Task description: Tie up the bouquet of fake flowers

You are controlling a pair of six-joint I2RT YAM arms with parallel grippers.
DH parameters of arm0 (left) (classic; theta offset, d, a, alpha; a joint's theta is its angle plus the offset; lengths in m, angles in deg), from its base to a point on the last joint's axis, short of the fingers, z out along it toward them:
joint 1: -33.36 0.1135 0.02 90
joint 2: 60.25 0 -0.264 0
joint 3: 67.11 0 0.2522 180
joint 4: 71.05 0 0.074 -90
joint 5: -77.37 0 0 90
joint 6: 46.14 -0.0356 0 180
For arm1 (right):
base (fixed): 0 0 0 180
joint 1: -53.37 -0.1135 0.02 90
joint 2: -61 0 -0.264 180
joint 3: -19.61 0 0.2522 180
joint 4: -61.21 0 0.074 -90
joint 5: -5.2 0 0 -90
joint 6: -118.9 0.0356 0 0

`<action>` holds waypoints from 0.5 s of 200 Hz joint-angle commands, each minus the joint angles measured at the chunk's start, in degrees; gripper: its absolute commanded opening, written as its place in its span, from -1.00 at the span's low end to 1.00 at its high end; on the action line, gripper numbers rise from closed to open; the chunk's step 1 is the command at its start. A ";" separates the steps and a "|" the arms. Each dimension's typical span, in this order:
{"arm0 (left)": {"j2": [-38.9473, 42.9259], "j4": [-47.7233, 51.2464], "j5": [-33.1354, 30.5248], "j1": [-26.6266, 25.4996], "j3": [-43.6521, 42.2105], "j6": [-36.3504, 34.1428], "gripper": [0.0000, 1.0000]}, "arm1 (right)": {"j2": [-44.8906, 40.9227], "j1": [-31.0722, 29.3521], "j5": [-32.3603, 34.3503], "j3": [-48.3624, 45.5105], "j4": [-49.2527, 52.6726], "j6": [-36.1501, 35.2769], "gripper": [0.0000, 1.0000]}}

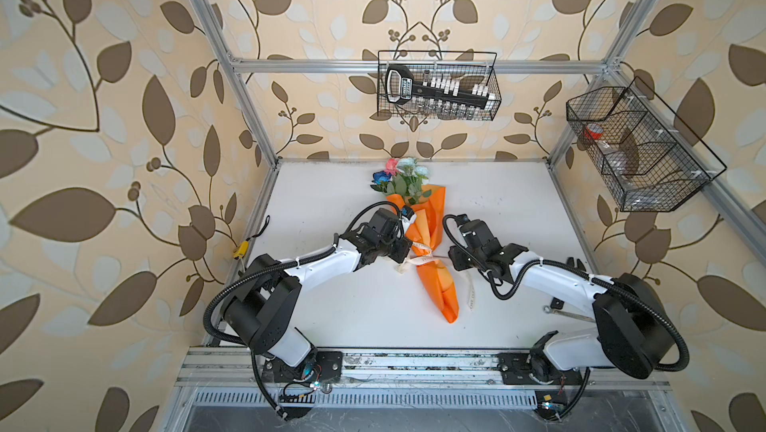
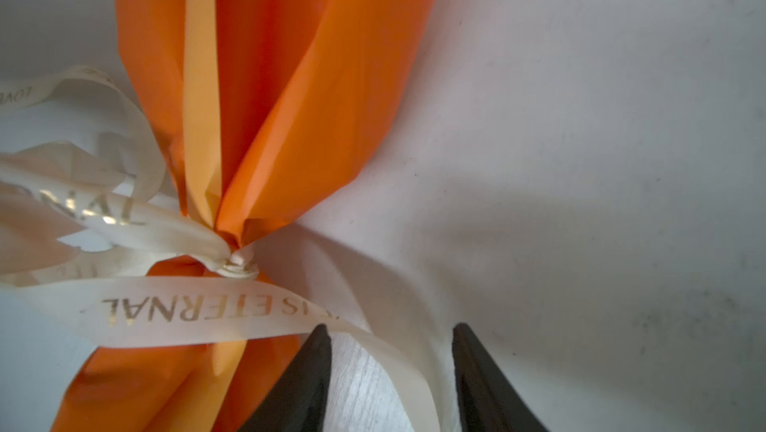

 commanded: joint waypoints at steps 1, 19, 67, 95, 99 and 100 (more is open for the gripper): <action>1.73 0.03 -1.22 -0.47 2.08 -0.66 -1.00 | 1.49 -0.07 -4.71 -0.98 2.55 -0.16 0.03; 1.62 -0.04 -0.87 -0.47 2.30 -0.75 -1.00 | 3.32 -0.07 -6.42 0.35 2.54 -1.76 0.06; 1.56 0.03 -0.68 -0.47 2.48 -0.86 -1.00 | 9.25 0.00 -8.38 6.15 4.49 -7.72 0.12; 1.22 0.20 -0.60 -0.47 2.66 -0.88 -1.00 | 11.26 -0.45 -10.15 7.27 3.72 -8.90 0.13; 1.17 0.20 -0.63 -0.47 2.74 -0.92 -1.00 | 11.59 -0.59 -10.61 7.52 3.95 -9.00 0.12; 1.17 0.20 -0.59 -0.47 2.74 -0.88 -1.00 | 11.63 -0.62 -10.64 7.56 3.89 -9.05 0.13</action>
